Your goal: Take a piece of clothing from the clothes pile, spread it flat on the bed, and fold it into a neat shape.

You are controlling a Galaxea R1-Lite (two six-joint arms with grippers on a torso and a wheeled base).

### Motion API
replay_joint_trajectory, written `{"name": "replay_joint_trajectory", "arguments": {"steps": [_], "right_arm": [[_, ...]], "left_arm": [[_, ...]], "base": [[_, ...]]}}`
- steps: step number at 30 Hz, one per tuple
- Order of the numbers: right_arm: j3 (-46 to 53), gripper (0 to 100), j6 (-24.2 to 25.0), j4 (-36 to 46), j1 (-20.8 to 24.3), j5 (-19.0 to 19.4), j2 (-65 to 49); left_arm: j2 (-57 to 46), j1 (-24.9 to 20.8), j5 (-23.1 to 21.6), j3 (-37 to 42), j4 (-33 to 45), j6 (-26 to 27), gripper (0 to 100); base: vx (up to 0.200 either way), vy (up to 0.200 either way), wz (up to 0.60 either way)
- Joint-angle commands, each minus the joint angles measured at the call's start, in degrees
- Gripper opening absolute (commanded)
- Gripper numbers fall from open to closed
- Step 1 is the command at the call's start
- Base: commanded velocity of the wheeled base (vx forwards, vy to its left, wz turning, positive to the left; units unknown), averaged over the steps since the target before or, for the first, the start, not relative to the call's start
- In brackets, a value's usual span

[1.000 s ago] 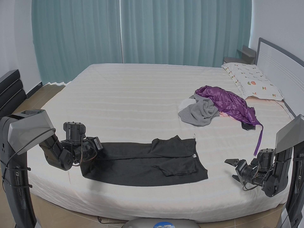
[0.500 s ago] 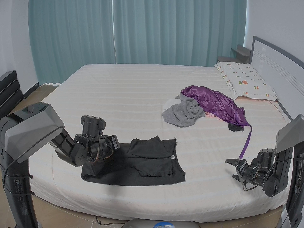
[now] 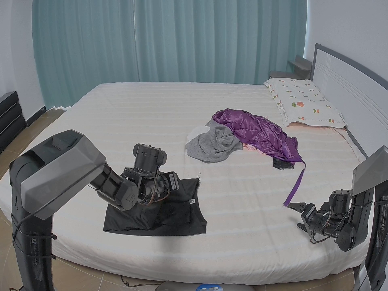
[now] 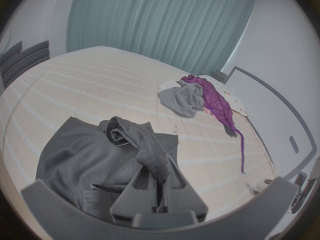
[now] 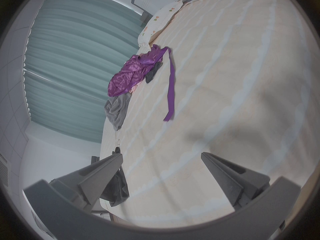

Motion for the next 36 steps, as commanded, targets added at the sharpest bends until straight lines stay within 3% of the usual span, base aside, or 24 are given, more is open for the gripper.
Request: {"name": "replay_joint_trajectory", "arguments": {"steps": [1, 10, 11, 22, 29, 32, 36], "right_arm": [[0.0, 100, -0.1, -0.8, 0.1, 0.0, 0.1], [0.0, 100, -0.1, -0.8, 0.2, -0.1, 0.1], [0.0, 100, -0.1, -0.8, 0.2, -0.1, 0.1], [0.2, 100, -0.1, -0.8, 0.3, -0.1, 0.2], [0.5, 100, -0.2, -0.9, 0.3, -0.1, 0.1], [0.5, 100, -0.2, -0.9, 0.3, -0.1, 0.1], [0.5, 100, -0.2, -0.8, 0.3, -0.1, 0.1]], "left_arm": [[5.3, -1.4, 3.3, -4.4, 0.6, -0.7, 0], [8.8, -3.2, 5.0, -10.5, 3.2, -4.2, 0], [8.8, -3.2, 5.0, -10.5, 3.2, -4.2, 100], [4.3, -4.1, 5.4, -8.1, 3.2, -7.6, 100], [-4.3, -3.3, 4.6, -0.4, 2.9, -12.8, 100], [-6.7, -1.7, 4.4, 3.0, 2.2, -17.5, 100], [-10.3, -0.1, 0.5, 8.0, 1.7, -22.6, 100]], "base": [[0.000, 0.000, 0.00], [0.000, 0.000, 0.00], [0.000, 0.000, 0.00], [0.000, 0.000, 0.00], [0.000, 0.000, 0.00], [0.000, 0.000, 0.00], [0.000, 0.000, 0.00]]}}
